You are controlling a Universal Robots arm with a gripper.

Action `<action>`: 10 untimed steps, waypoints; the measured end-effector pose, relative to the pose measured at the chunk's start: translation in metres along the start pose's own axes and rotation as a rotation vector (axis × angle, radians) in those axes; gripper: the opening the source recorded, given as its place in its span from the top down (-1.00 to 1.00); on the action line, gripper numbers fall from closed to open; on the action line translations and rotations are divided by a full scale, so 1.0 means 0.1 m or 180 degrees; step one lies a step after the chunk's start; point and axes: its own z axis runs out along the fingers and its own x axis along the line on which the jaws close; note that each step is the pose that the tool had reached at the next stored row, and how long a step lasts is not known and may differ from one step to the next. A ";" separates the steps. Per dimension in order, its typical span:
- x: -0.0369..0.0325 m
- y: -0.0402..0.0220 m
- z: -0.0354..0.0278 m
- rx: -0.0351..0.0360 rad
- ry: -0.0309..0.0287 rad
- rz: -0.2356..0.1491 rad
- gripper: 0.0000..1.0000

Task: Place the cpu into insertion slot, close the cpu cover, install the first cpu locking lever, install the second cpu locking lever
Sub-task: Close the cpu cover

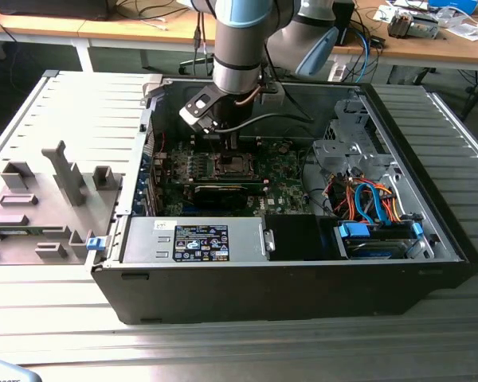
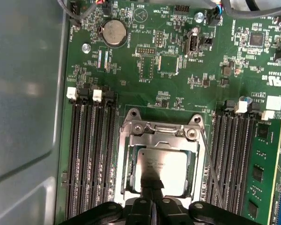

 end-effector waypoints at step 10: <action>-0.009 0.084 -0.185 0.0060 0.0007 0.0000 0.79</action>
